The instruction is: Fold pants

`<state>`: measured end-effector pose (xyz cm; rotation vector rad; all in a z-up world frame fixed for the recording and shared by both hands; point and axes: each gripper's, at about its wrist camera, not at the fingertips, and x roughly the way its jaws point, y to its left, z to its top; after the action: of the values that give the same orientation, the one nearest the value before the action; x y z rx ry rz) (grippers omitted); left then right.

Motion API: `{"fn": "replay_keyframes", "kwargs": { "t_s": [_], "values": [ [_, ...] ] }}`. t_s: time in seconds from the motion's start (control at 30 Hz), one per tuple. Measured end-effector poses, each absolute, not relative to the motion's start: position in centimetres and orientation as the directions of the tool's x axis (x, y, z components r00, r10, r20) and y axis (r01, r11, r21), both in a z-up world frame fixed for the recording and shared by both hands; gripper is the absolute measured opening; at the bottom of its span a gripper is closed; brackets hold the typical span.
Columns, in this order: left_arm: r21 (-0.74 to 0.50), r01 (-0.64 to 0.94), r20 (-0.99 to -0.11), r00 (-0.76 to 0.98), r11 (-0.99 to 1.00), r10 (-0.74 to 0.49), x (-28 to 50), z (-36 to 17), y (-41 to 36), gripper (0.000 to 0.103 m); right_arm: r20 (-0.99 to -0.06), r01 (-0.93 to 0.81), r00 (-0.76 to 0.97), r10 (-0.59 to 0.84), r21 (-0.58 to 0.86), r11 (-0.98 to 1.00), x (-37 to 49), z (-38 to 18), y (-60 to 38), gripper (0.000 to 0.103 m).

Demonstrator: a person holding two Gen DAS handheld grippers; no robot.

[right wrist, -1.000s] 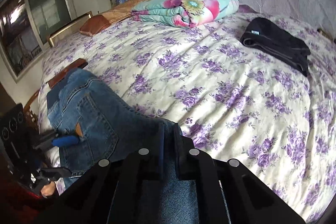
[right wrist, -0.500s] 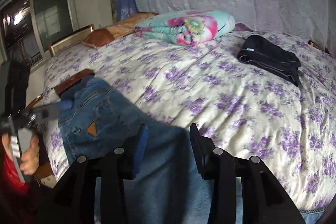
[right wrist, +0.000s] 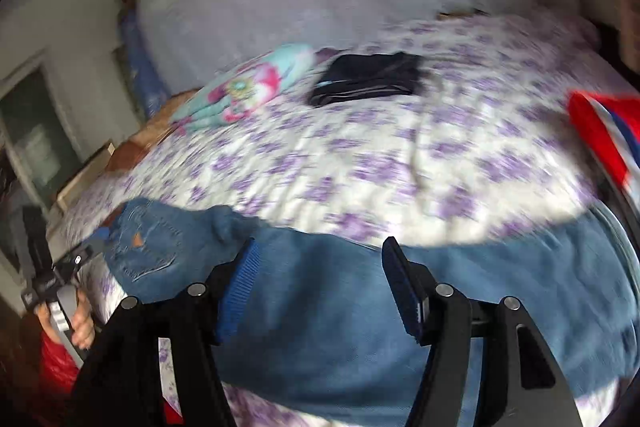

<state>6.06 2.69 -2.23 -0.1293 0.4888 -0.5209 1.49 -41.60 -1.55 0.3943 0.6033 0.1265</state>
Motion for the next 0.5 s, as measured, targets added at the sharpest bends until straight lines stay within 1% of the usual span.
{"fn": "replay_keyframes", "kwargs": {
  "t_s": [0.07, 0.1, 0.17, 0.2, 0.23, 0.27, 0.3, 0.43, 0.47, 0.5],
  "values": [
    [-0.234, 0.501, -0.419, 0.721, 0.833, -0.552, 6.8, -2.8, 1.1, 0.098, -0.521, 0.117, 0.832, 0.190, 0.499, 0.859, -1.5, -3.0, -46.3, 0.064],
    [-0.233, 0.496, -0.443, 0.711, 0.836, -0.546, 7.7, -3.6, 0.2, 0.098, -0.525, 0.164, 0.834, 0.167, 0.527, 0.834, -2.8, -3.6, -48.1, 0.064],
    [-0.259, 0.435, -0.542, 0.674, 0.862, -0.503, 10.5, -6.3, -1.1, 0.098, -0.544, 0.227, 0.829, 0.132, 0.542, 0.809, -4.2, -4.7, -50.2, 0.064],
    [-0.239, 0.396, -0.598, 0.659, 0.886, -0.456, 11.8, -7.9, -1.8, 0.098, -0.546, 0.238, 0.827, 0.137, 0.560, 0.794, -4.3, -5.2, -50.9, 0.064],
    [-0.201, 0.399, -0.633, 0.644, 0.895, -0.430, 11.9, -8.1, -2.5, 0.098, -0.544, 0.240, 0.825, 0.157, 0.587, 0.774, -4.0, -5.8, -51.4, 0.064],
    [-0.161, 0.410, -0.614, 0.670, 0.898, -0.416, 11.2, -7.8, -2.8, 0.098, -0.538, 0.242, 0.824, 0.175, 0.615, 0.751, -3.6, -6.2, -52.0, 0.064],
    [-0.155, 0.414, -0.602, 0.680, 0.897, -0.419, 10.8, -7.9, -2.8, 0.098, -0.534, 0.240, 0.824, 0.189, 0.631, 0.737, -3.1, -6.7, -52.2, 0.064],
    [-0.186, 0.436, -0.582, 0.673, 0.880, -0.457, 10.2, -8.2, -2.0, 0.098, -0.526, 0.239, 0.820, 0.224, 0.671, 0.702, -1.2, -7.9, -52.9, 0.061],
    [-0.186, 0.436, -0.580, 0.675, 0.881, -0.456, 10.2, -8.2, -2.1, 0.098, -0.527, 0.245, 0.821, 0.219, 0.673, 0.697, -1.3, -8.1, -53.1, 0.056],
    [-0.180, 0.434, -0.582, 0.677, 0.883, -0.451, 10.1, -8.1, -2.2, 0.098, -0.529, 0.257, 0.825, 0.198, 0.663, 0.703, -1.4, -8.0, -53.1, 0.033]
  ]
}}
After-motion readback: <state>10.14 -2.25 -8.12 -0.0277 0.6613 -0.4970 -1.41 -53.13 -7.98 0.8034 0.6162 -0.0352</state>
